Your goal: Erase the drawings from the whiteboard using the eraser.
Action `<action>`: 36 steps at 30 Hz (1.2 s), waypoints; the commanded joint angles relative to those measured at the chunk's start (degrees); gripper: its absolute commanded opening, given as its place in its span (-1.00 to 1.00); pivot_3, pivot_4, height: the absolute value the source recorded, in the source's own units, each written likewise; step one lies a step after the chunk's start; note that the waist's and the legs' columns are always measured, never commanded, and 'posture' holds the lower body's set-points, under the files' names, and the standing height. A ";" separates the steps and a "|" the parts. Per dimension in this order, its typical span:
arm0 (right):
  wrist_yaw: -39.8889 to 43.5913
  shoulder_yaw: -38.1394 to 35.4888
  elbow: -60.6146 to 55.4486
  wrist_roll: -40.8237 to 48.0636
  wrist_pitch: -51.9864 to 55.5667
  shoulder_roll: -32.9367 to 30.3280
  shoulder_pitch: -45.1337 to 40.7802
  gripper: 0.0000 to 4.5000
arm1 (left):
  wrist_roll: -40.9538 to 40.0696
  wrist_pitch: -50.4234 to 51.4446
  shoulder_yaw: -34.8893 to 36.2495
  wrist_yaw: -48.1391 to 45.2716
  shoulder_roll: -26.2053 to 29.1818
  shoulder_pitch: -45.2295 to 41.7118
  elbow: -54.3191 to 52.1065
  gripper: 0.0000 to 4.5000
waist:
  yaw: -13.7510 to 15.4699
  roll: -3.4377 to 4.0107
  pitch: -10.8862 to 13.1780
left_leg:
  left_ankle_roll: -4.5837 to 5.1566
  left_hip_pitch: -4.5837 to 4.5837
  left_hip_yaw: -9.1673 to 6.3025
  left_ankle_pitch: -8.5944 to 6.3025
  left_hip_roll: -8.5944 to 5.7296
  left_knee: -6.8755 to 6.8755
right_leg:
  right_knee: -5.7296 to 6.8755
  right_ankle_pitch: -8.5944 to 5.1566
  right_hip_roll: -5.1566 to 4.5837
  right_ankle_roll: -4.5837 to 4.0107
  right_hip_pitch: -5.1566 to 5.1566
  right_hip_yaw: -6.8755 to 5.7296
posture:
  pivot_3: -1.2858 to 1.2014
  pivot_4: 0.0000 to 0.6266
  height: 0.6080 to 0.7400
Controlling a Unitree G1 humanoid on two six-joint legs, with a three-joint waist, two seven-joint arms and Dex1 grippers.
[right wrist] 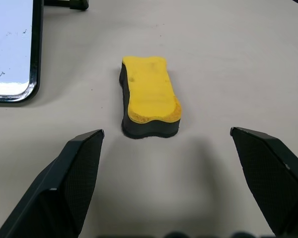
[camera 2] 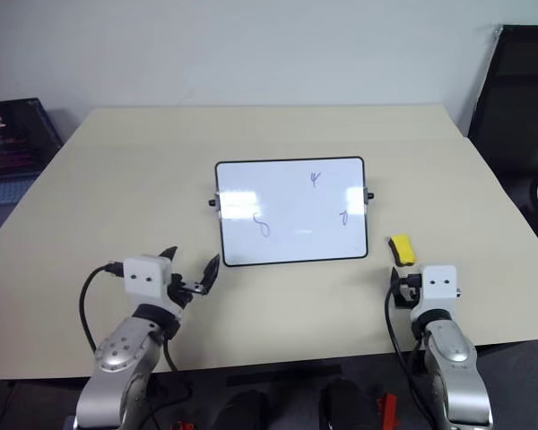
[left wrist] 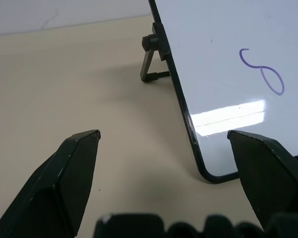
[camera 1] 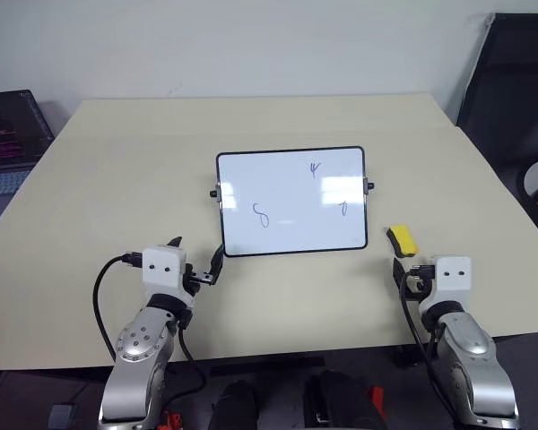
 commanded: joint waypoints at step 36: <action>0.33 -5.49 12.17 8.09 6.97 -0.62 -19.14 0.98 | -12.38 5.42 -20.81 -43.76 10.53 -28.81 13.76 1.00 | -0.13 0.02 0.01 | 0.02 -0.01 0.10 0.01 -0.04 -0.02 | 0.12 0.07 0.09 0.11 -0.03 0.01 | 0.03 -0.52 1.00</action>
